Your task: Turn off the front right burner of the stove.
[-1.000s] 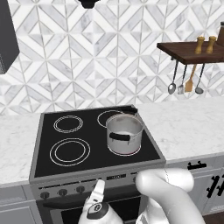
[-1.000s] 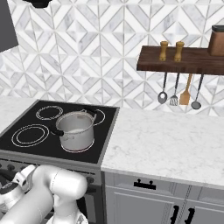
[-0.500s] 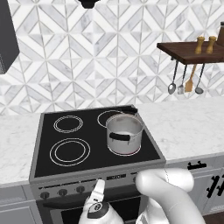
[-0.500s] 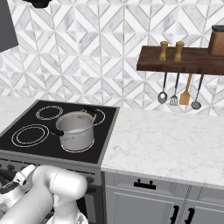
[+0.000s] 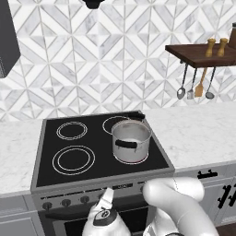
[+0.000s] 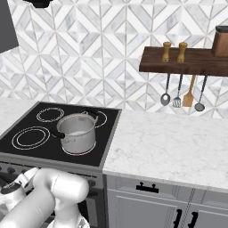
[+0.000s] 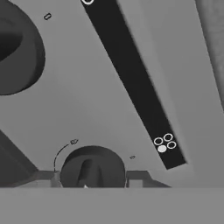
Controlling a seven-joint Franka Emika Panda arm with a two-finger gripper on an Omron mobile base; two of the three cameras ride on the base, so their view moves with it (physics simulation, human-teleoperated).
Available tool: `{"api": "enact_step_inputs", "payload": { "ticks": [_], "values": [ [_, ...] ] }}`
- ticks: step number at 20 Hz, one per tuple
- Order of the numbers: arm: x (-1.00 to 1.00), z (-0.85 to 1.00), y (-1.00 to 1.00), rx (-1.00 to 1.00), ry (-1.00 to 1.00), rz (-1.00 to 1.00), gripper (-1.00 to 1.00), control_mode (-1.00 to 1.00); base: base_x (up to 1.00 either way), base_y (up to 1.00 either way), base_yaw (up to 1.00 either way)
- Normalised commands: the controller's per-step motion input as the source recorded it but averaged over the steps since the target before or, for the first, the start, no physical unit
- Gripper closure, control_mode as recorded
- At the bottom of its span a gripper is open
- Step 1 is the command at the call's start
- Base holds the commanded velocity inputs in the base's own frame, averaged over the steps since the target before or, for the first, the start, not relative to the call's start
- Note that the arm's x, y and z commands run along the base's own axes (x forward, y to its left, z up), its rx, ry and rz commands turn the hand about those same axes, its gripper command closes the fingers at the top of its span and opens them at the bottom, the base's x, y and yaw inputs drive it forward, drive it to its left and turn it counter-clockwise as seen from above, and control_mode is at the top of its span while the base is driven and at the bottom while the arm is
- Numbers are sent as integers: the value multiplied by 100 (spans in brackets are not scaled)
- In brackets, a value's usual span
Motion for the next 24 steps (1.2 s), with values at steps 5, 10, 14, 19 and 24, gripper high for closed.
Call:
{"api": "enact_step_inputs", "payload": {
  "ticks": [5,10,14,19,24],
  "values": [
    [0,27,-10,61,11,-7,100,-100,0,0,0],
    [0,25,-14,67,11,-8,100,-100,0,0,0],
    [0,14,-8,68,8,-10,100,-100,0,0,0],
    [0,4,0,66,3,-13,100,-100,0,0,0],
    [0,18,0,58,0,-13,100,-100,0,0,0]
  ]
}}
